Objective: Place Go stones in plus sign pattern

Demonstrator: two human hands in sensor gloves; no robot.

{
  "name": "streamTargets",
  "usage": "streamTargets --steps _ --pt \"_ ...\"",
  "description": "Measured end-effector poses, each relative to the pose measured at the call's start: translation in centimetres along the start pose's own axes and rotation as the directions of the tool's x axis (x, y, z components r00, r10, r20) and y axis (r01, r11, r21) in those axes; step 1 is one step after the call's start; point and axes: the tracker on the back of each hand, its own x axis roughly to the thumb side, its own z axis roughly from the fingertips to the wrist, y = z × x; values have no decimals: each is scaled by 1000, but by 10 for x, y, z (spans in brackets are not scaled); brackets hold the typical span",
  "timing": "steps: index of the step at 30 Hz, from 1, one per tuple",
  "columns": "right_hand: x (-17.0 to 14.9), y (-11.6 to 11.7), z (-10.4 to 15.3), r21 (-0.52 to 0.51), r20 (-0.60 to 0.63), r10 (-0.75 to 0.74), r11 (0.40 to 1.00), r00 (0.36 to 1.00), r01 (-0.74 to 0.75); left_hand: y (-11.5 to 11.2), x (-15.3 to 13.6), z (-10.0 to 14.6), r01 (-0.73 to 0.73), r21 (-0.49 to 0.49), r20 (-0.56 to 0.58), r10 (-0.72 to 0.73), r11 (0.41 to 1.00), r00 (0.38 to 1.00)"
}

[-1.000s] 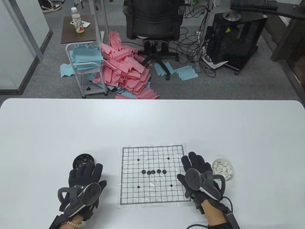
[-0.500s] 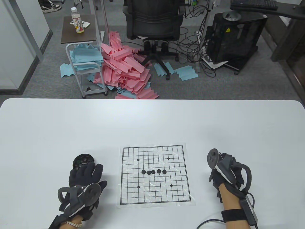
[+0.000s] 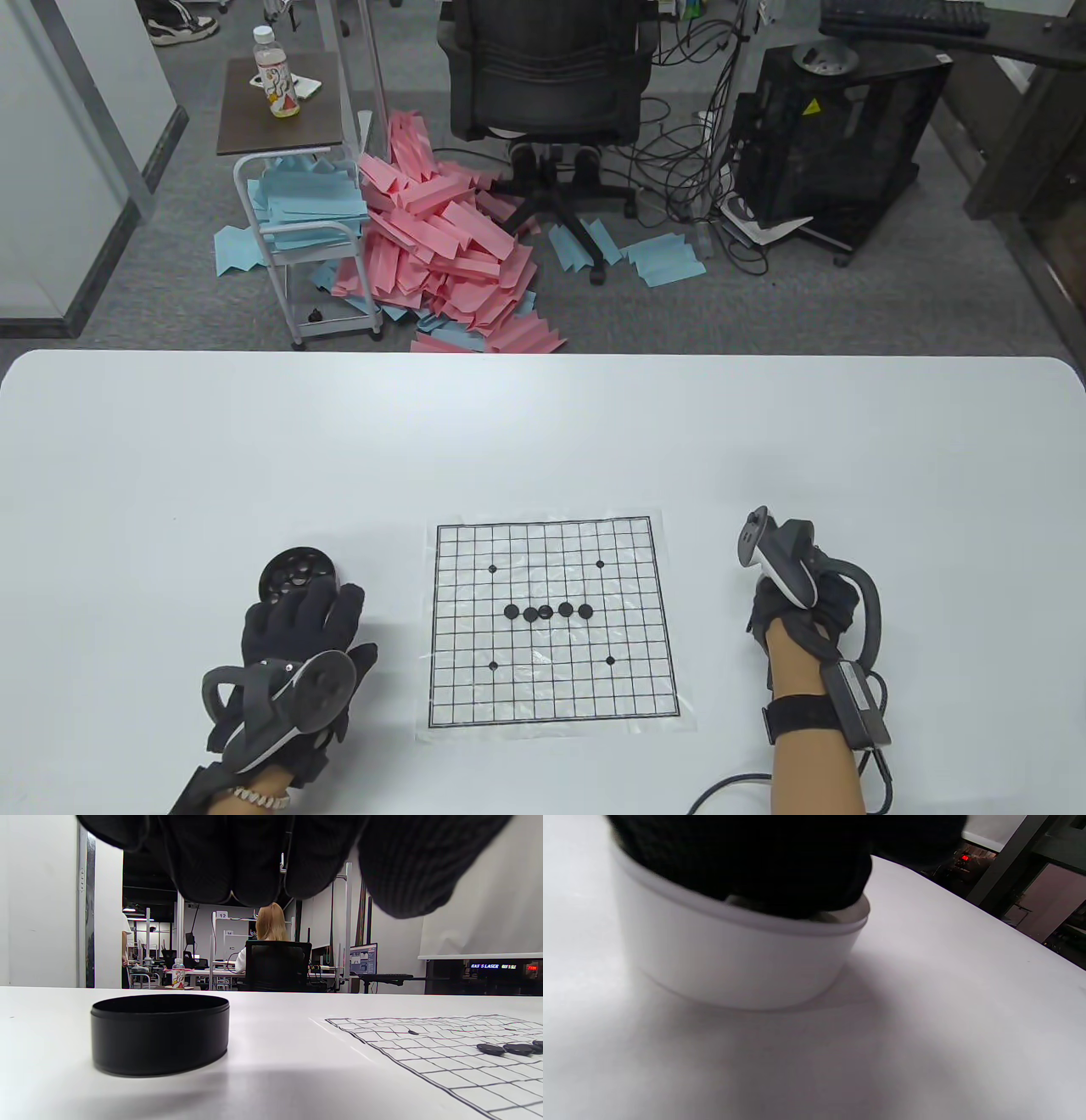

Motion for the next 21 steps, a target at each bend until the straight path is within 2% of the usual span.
streamTargets --steps 5,12,17,21 --pt "-2 7 -2 -18 20 -24 1000 1000 24 0 -2 0 -9 -1 -8 9 1000 1000" --pt "-4 9 -1 -96 33 -17 995 999 20 -1 1 0 -7 -6 -3 7 1000 1000" --pt "-6 7 0 -113 38 -31 993 999 35 -1 1 0 -5 -3 0 5 1000 1000" --pt "-4 -6 7 -167 45 -29 985 999 36 -1 0 0 -8 -4 -5 8 1000 1000"
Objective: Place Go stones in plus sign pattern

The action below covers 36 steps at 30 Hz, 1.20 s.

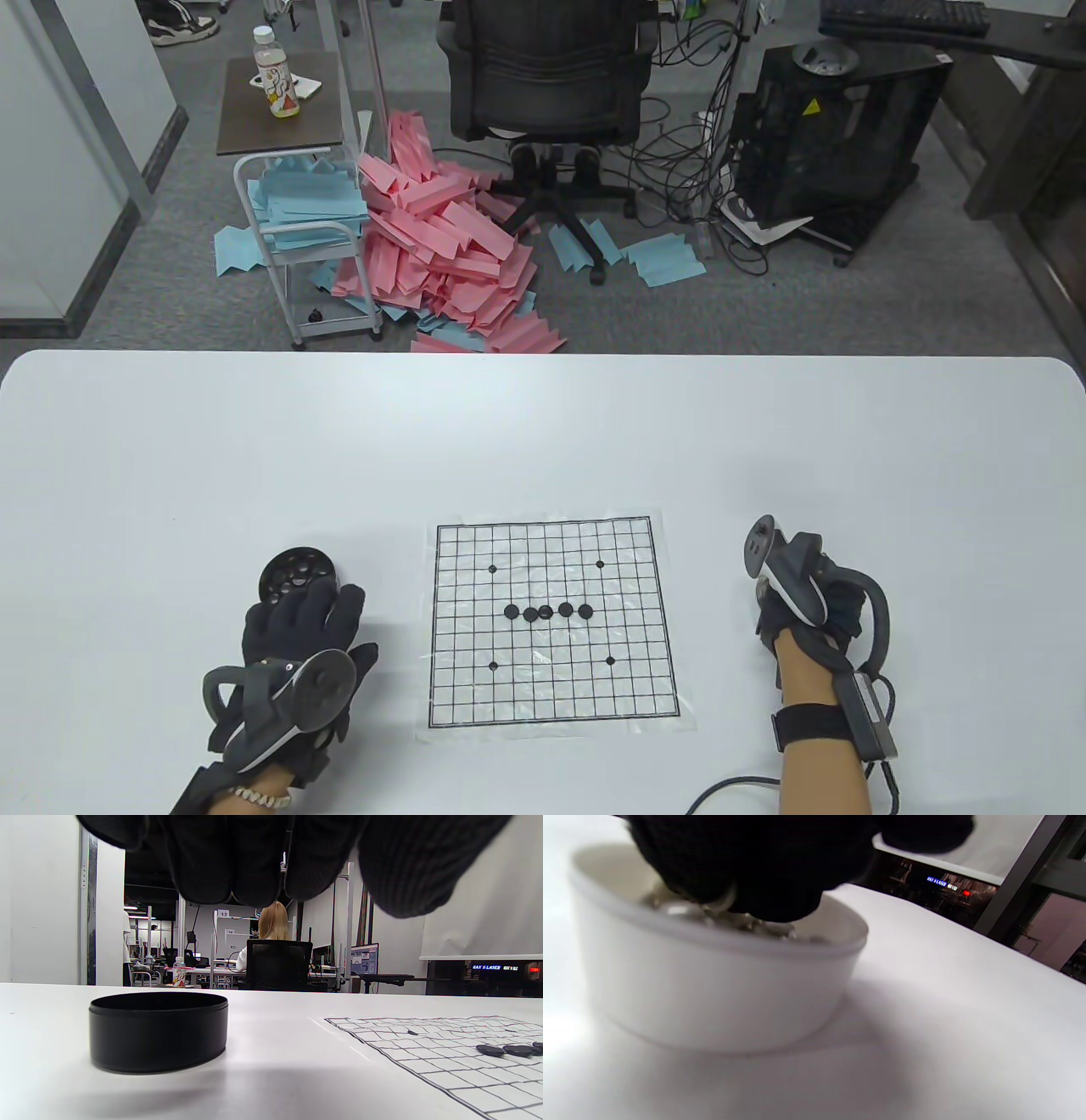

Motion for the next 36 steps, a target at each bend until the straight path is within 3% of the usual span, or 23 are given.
streamTargets --steps 6,13,17,23,36 --pt "37 -39 21 -108 111 -100 988 989 113 0 0 0 6 1 5 -6 1000 1000" --pt "110 -62 54 -34 314 -264 957 912 289 0 0 0 9 -1 7 -9 1000 1000" --pt "150 -53 69 80 374 -334 941 865 329 0 0 1 10 -5 11 -10 1000 1000" --pt "183 -34 80 148 367 -336 942 868 302 -1 1 1 13 -9 14 -13 1000 1000" --pt "203 -19 85 148 347 -261 964 901 223 0 0 1 11 -8 10 -11 1000 1000"
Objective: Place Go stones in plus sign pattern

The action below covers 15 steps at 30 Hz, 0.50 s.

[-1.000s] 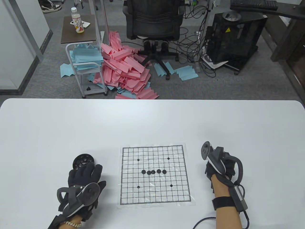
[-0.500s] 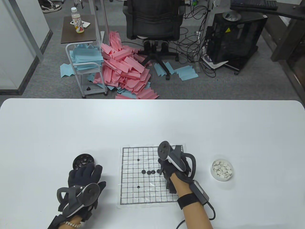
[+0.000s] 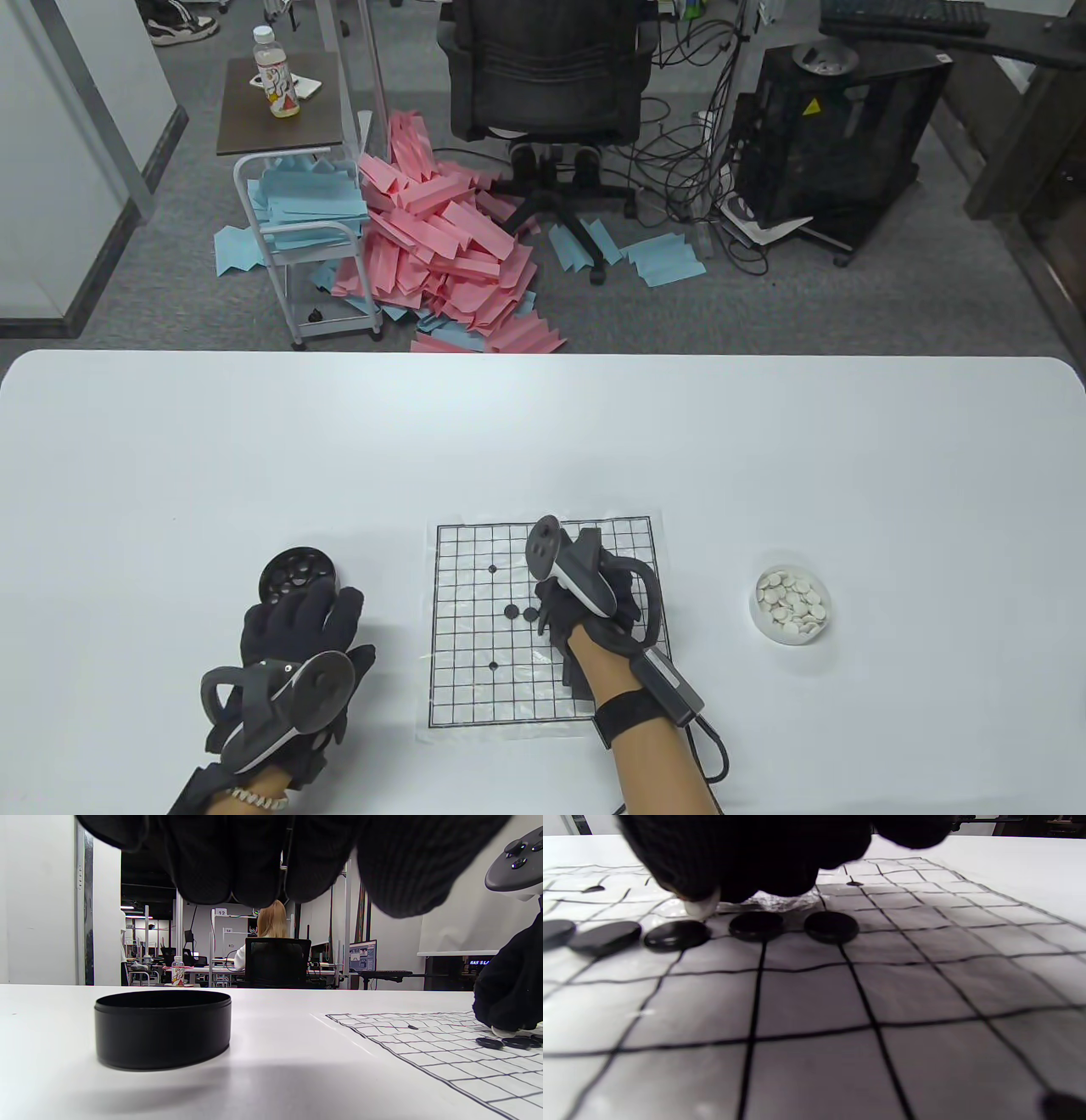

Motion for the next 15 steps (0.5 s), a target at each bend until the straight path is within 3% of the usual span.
streamTargets --steps 6,11,15 --pt "-7 -7 2 -20 4 -35 999 999 35 0 -1 0 -1 1 0 1 1000 1000" --pt "-37 -36 5 -83 -14 -63 995 998 62 1 -2 1 -7 2 -5 7 1000 1000" --pt "-74 -63 11 -171 -77 -9 985 997 -5 1 -2 1 -6 0 -4 6 1000 1000"
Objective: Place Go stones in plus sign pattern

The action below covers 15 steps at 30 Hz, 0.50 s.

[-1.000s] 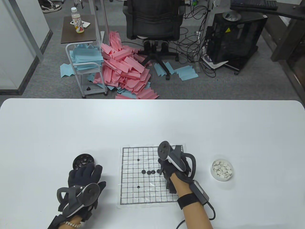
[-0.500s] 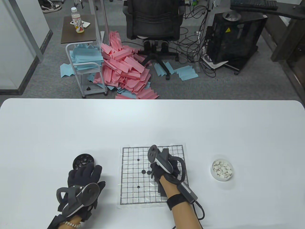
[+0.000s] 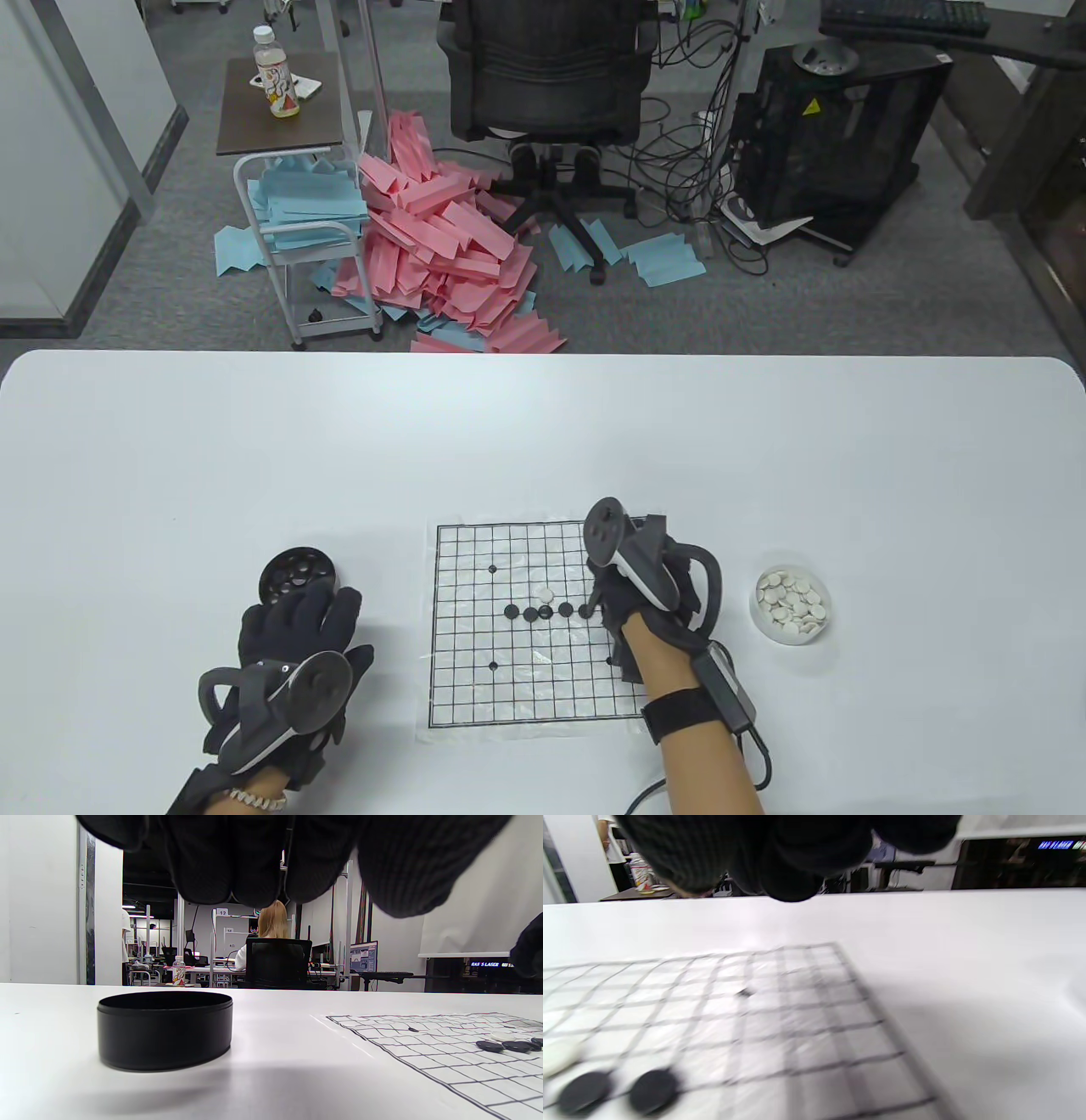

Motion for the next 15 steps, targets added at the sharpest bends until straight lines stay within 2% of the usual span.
streamTargets --steps 3,7,15 --pt "-33 -15 -1 -40 -56 32 999 998 -34 0 0 0 1 0 1 -1 1000 1000" --pt "-75 -22 -2 -39 -136 53 997 989 -59 0 -1 0 -4 -1 -5 4 1000 1000" --pt "-138 -1 -1 65 -262 129 991 956 -116 0 -1 0 -5 -2 -6 5 1000 1000"
